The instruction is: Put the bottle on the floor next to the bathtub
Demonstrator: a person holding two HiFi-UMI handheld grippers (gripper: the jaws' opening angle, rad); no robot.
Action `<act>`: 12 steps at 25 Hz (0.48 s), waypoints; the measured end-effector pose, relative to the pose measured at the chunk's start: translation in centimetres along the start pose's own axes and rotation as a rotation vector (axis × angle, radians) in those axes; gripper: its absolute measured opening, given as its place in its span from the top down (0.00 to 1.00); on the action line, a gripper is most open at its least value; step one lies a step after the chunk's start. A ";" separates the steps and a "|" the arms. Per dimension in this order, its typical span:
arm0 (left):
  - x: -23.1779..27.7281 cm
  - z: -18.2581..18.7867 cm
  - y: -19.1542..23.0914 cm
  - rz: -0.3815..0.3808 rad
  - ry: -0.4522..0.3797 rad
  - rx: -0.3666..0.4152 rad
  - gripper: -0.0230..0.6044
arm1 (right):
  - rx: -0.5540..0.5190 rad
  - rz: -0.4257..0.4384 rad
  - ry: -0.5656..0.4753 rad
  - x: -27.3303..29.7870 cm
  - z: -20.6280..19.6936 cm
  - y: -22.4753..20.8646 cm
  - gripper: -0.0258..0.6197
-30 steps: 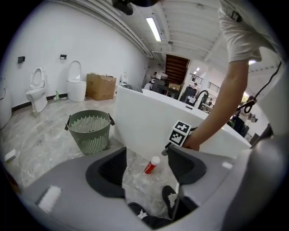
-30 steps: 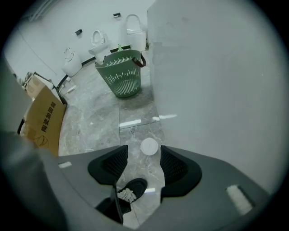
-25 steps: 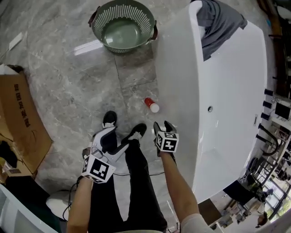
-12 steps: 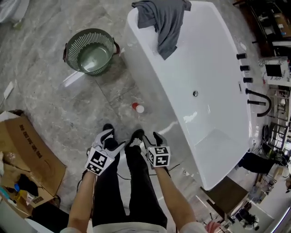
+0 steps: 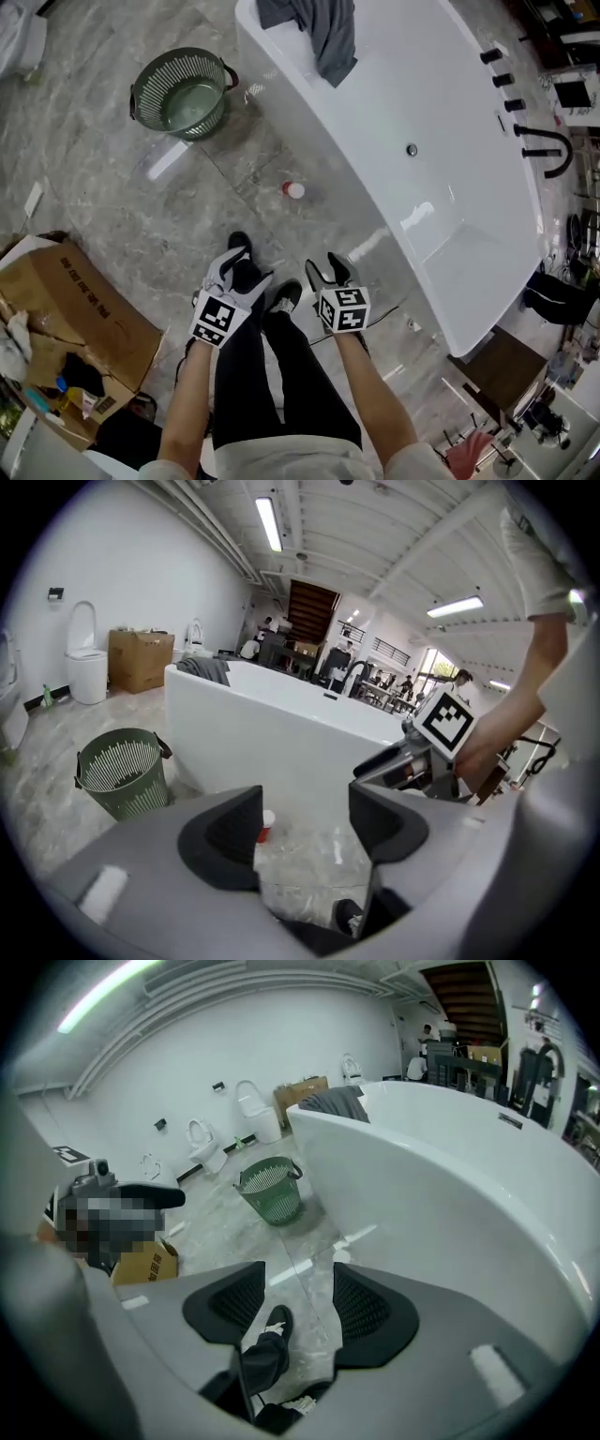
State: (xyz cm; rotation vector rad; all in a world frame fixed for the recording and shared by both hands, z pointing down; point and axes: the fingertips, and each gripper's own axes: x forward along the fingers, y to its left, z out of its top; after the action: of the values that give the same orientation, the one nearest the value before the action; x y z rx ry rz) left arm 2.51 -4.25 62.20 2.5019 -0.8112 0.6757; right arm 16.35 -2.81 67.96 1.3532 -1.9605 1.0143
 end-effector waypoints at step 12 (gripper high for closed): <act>-6.6 4.4 -8.9 0.072 0.001 0.022 0.43 | -0.044 0.008 -0.117 -14.2 -1.1 0.7 0.61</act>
State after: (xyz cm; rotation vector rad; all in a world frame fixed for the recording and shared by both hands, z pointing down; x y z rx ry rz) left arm 4.81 2.83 52.94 2.5023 -0.9013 0.7139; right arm 20.63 5.72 57.40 1.4102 -2.0629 0.9089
